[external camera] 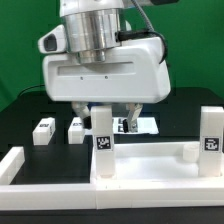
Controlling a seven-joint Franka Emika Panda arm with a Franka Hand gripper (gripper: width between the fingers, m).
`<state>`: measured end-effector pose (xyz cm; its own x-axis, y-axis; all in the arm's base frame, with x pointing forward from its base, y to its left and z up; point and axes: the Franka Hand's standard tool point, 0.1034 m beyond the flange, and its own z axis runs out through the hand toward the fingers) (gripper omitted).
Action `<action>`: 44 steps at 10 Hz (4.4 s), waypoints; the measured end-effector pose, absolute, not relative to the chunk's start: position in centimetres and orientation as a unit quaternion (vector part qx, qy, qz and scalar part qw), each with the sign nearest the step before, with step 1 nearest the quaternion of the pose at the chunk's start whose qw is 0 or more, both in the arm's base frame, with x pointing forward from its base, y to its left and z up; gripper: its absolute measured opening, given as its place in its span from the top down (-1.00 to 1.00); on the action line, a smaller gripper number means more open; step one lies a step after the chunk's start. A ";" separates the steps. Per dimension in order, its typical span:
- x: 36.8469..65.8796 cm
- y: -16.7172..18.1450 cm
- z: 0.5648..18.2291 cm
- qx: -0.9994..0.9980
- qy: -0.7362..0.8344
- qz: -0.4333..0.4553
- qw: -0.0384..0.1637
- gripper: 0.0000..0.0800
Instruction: Assemble desk
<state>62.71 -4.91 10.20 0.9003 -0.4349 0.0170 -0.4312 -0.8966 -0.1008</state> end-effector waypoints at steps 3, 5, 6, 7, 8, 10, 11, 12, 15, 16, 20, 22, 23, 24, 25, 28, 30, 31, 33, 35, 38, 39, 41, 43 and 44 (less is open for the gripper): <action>62.7 -5.1 10.2 -0.989 0.141 -0.021 0.034 -0.51; 62.7 -5.1 10.2 -0.988 0.148 -0.021 0.034 -0.07; 62.7 -5.1 10.2 -0.983 0.181 -0.020 0.035 -0.07; 62.7 -5.0 10.2 -0.978 0.205 -0.019 0.036 0.28; 62.7 -5.0 10.2 -0.973 0.228 -0.018 0.036 0.28; 62.8 -5.0 10.1 -0.947 0.317 -0.017 0.038 0.28; 62.9 -4.8 10.1 -0.931 0.362 -0.018 0.038 0.28; 62.9 -4.7 10.1 -0.901 0.432 -0.013 0.039 0.28; 63.2 -4.5 10.0 -0.763 0.644 -0.002 0.062 0.28; 63.2 -4.4 10.0 -0.711 0.699 -0.004 0.068 0.28; 63.1 -3.7 9.9 -0.679 0.730 -0.013 0.069 0.27; 62.8 -3.8 9.9 -0.760 0.647 -0.005 0.062 -0.26; 62.8 -3.8 10.1 -0.810 0.583 -0.002 0.060 -0.55; 62.7 -3.5 10.2 -0.851 0.522 -0.002 0.057 -0.60; 62.7 -3.3 10.2 -0.861 0.505 -0.007 0.057 -0.60; 62.7 -3.5 10.2 -0.911 0.409 -0.013 0.056 -0.62; 62.8 -4.5 10.4 -0.961 0.272 -0.021 0.046 -0.62; 63.0 -4.8 10.5 -0.980 0.197 -0.026 0.031 -0.62; 63.1 -4.6 10.5 -0.976 0.214 -0.026 0.031 -0.41; 63.1 -4.6 10.5 -0.976 0.216 -0.026 0.031 -0.07; 63.1 -4.5 10.5 -0.937 0.347 -0.021 0.033 0.28; 63.0 -4.3 10.5 -0.911 0.410 -0.017 0.031 0.28; 63.1 -4.1 10.4 -0.839 0.543 -0.016 0.035 0.28; 63.3 -4.1 10.4 -0.718 0.694 -0.012 0.055 0.28; 63.3 -4.2 10.3 -0.683 0.727 -0.010 0.062 0.28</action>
Offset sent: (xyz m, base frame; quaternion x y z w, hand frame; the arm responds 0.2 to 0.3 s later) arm 0.0000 0.0000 0.0000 0.0000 0.0000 0.0650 0.9979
